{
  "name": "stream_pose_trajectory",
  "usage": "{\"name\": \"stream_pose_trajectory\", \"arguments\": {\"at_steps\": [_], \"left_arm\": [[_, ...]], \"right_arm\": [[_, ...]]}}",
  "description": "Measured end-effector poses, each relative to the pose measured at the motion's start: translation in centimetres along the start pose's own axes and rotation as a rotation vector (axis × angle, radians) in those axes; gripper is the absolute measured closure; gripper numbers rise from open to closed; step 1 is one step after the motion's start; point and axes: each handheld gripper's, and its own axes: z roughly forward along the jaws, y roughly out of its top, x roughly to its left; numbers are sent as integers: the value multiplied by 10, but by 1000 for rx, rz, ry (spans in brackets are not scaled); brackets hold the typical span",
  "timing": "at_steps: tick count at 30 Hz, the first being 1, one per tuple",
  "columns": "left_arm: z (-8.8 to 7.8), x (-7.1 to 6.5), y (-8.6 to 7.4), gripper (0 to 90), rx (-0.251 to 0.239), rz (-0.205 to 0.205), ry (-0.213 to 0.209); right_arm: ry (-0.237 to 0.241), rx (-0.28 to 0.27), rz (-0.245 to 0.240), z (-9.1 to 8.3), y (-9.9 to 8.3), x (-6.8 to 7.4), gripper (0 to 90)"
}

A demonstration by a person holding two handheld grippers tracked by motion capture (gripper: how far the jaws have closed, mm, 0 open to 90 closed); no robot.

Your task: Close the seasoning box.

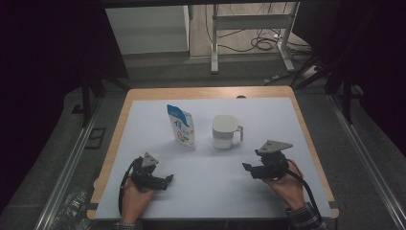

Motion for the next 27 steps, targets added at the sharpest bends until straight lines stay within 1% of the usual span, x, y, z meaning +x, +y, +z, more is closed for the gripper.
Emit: {"name": "stream_pose_trajectory", "arguments": {"at_steps": [7, 10, 15, 20, 23, 25, 27], "left_arm": [[0, 0, 0, 4, 0, 0, 0], [0, 0, 0, 4, -1, 0, 0], [0, 0, 0, 4, -1, 0, 0], [0, 0, 0, 4, -1, 0, 0], [0, 0, 0, 4, -1, 0, 0], [0, 0, 0, 4, -1, 0, 0], [0, 0, 0, 4, -1, 0, 0]], "right_arm": [[-33, 13, 31, -7, -18, -8, 262], [-60, 15, 42, -8, -27, -11, 263], [-85, 30, 65, -7, -43, -15, 255], [-115, 58, 88, -4, -58, -16, 241], [-123, 69, 101, -1, -64, -17, 233], [-114, 53, 116, -1, -67, -19, 233], [-111, 42, 114, -1, -69, -19, 231]]}}
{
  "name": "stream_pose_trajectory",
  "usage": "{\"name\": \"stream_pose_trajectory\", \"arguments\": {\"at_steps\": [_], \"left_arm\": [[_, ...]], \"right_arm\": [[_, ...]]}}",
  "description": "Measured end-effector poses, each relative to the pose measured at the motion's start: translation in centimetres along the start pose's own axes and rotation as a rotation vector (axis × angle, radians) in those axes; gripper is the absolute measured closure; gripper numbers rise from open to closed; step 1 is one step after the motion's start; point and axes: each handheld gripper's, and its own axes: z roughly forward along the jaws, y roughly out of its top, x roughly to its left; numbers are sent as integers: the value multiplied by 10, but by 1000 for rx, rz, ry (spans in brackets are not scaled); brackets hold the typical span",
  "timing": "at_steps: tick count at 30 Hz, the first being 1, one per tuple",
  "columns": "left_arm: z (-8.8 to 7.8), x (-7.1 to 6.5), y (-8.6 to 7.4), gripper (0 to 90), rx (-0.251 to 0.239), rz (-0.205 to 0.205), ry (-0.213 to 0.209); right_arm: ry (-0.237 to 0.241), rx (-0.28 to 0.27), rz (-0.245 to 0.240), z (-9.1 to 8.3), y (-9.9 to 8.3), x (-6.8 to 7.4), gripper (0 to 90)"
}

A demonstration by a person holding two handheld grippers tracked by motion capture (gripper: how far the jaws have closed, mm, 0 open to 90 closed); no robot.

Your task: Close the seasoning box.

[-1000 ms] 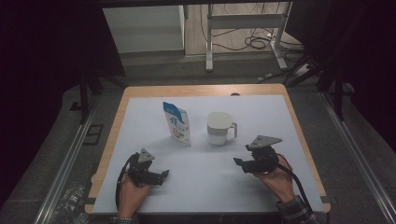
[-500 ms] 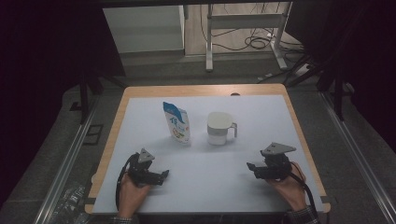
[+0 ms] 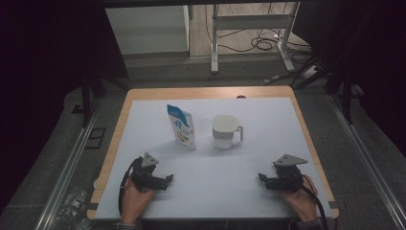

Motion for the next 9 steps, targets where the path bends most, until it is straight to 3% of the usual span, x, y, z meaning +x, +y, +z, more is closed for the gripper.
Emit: {"name": "stream_pose_trajectory", "arguments": {"at_steps": [9], "left_arm": [[0, 1, 0, 5, 0, 1, -3]], "right_arm": [[5, -18, 0, 1, -3, 0, 225]]}}
